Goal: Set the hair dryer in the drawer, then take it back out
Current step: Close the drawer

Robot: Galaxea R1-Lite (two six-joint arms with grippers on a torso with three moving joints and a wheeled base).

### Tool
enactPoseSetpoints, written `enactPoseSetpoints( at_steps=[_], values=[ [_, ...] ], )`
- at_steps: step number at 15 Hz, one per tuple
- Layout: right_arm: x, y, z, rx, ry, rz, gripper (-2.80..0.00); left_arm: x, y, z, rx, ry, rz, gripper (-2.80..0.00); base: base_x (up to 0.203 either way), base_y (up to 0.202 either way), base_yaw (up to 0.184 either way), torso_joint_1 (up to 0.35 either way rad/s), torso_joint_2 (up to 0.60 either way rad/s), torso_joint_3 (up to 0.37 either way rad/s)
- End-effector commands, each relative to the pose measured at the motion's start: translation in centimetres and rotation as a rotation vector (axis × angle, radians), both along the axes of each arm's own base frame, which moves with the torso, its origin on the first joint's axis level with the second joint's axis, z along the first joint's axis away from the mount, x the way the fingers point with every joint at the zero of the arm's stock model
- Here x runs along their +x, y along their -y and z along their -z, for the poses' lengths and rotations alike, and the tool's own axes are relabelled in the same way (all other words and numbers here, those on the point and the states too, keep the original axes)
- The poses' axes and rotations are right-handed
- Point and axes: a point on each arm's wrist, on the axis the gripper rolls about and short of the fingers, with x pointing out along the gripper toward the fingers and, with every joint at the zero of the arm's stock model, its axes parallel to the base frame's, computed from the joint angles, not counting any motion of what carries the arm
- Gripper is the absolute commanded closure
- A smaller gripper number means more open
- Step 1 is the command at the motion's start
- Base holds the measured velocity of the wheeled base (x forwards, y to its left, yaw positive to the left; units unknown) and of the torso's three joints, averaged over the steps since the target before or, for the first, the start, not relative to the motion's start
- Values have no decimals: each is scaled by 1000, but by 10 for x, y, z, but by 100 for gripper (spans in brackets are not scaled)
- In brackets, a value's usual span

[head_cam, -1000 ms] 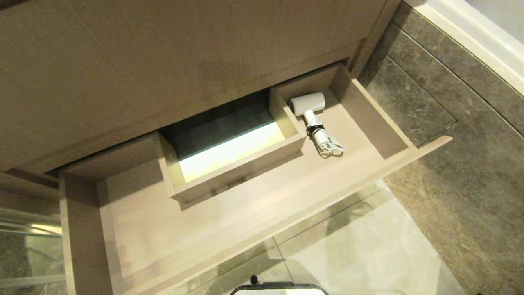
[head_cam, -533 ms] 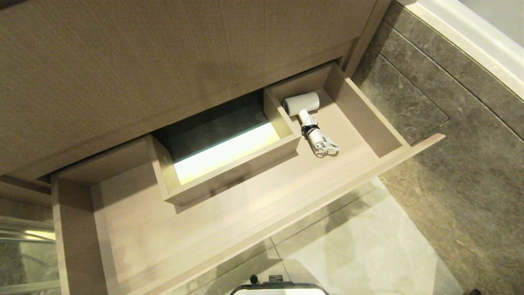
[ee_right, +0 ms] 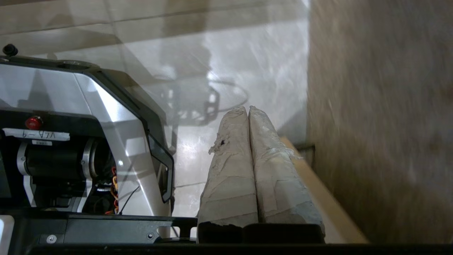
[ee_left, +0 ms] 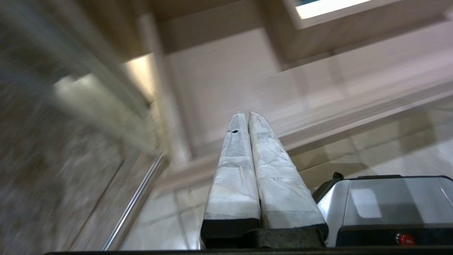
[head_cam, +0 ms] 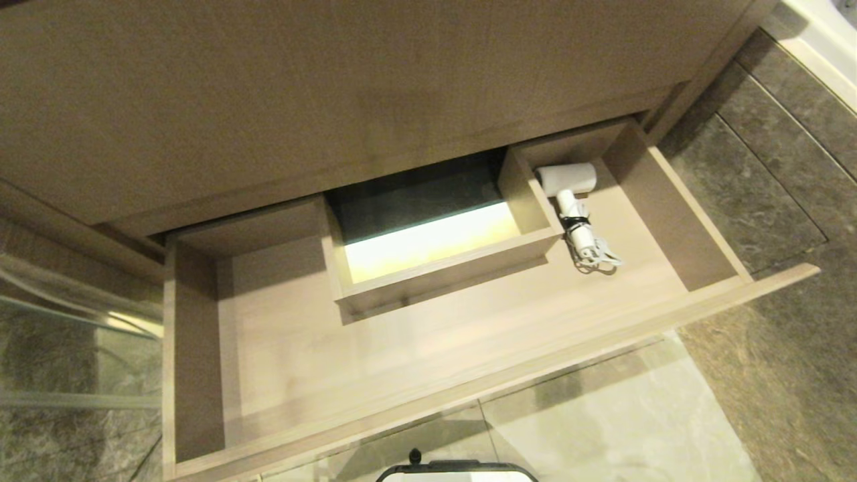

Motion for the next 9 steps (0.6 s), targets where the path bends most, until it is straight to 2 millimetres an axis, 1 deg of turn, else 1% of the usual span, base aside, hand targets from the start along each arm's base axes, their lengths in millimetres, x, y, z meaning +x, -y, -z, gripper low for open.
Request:
enactPoseSetpoints(
  at_steps=[1, 4, 6, 7, 9],
  values=[
    [-1, 0, 1, 0, -7, -2, 0, 0, 0, 0, 2, -1, 0, 0, 1, -8, 174, 5, 6, 2],
    [-2, 0, 2, 0, -10, 0, 0, 0, 0, 0, 0, -1, 0, 0, 0, -7, 171, 4, 6, 2],
    [-4, -1, 2, 4, -2, -1, 0, 0, 0, 0, 0, 1, 0, 0, 0, -7, 133, 4, 0, 3],
    [-6, 0, 4, 12, -2, 13, 0, 0, 0, 0, 0, -1, 0, 0, -1, -2, 69, 2, -6, 3],
    [-8, 0, 11, 46, -22, 48, 0, 0, 0, 0, 0, -1, 0, 0, 0, 0, 0, 0, 0, 0]
  ],
)
